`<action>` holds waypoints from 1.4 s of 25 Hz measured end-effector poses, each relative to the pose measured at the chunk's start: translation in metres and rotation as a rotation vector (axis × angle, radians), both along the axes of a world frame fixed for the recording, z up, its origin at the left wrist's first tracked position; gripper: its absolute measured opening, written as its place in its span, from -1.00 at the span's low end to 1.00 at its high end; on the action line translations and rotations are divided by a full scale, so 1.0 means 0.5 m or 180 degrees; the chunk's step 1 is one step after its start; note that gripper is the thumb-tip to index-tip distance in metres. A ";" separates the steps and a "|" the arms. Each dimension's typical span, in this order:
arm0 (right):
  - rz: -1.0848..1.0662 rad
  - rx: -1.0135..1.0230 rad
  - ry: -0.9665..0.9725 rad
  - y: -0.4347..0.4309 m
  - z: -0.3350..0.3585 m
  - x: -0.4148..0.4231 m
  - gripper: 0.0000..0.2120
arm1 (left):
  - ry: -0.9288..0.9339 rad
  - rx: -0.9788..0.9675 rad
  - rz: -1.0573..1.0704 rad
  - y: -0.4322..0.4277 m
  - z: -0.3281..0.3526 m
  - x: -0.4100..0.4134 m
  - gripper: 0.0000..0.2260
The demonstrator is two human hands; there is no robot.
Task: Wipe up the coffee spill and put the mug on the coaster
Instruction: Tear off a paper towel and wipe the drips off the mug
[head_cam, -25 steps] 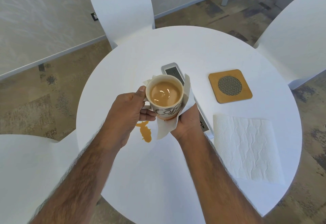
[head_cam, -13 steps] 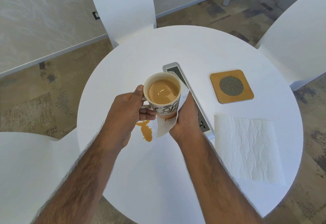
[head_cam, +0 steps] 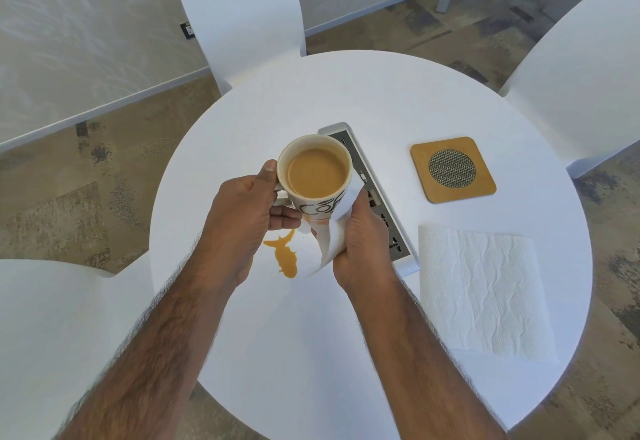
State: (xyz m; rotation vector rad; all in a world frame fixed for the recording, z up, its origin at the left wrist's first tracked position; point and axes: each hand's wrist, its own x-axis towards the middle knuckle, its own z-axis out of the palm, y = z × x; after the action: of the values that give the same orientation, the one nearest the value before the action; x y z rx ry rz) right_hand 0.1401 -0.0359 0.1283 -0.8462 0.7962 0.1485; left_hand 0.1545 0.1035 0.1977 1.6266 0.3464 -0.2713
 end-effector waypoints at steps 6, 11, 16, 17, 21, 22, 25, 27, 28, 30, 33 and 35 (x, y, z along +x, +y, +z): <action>0.0033 0.0060 -0.0249 -0.006 0.014 -0.034 -0.63 | 0.0037 -0.0164 0.0070 0.002 0.014 -0.004 -0.63; -0.0070 0.0359 -0.0413 -0.019 0.000 -0.059 -0.60 | 0.0008 -0.0137 -0.0007 -0.003 0.016 -0.011 -0.62; -0.0108 0.0499 -0.0430 -0.037 -0.003 -0.092 -0.85 | -0.0016 -0.0060 0.0021 -0.001 0.015 -0.010 -0.63; -0.0168 0.0480 -0.0478 -0.039 0.000 -0.097 -0.87 | -0.0007 -0.0044 0.0022 0.000 0.014 -0.009 -0.63; -0.0412 0.0281 -0.0836 -0.049 0.016 -0.081 -0.80 | 0.0015 0.0019 -0.0030 -0.003 0.014 -0.013 -0.62; -0.0448 0.0245 -0.0891 -0.053 0.020 -0.069 -0.81 | 0.0024 0.0033 -0.0051 -0.006 0.016 -0.015 -0.62; -0.0367 0.0037 -0.1041 -0.052 0.032 -0.029 -0.80 | 0.0050 0.0045 -0.0114 -0.012 0.018 -0.017 -0.62; -0.0173 0.0016 -0.1103 -0.050 0.033 -0.010 -0.78 | 0.0040 0.0008 -0.0143 -0.013 0.019 -0.016 -0.61; -0.0055 0.0061 -0.1120 -0.051 0.032 -0.002 -0.77 | 0.0015 -0.0013 -0.0153 -0.013 0.020 -0.015 -0.61; 0.0178 0.0177 -0.1129 -0.051 0.034 0.011 -0.78 | -0.0037 -0.0050 -0.0150 -0.009 0.023 -0.013 -0.62; 0.0435 0.0466 -0.1175 -0.053 0.035 0.029 -0.84 | -0.0056 -0.0039 -0.0165 -0.003 0.025 -0.010 -0.62; 0.0589 0.0801 -0.1197 -0.053 0.029 0.045 -0.80 | -0.0037 -0.0014 -0.0176 -0.001 0.025 -0.011 -0.62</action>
State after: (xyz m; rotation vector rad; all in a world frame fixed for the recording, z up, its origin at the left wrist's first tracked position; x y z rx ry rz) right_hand 0.1623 -0.0621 0.1427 -0.6800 0.3371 0.2400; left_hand 0.1491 0.1028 0.2101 1.6344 0.2921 -0.3041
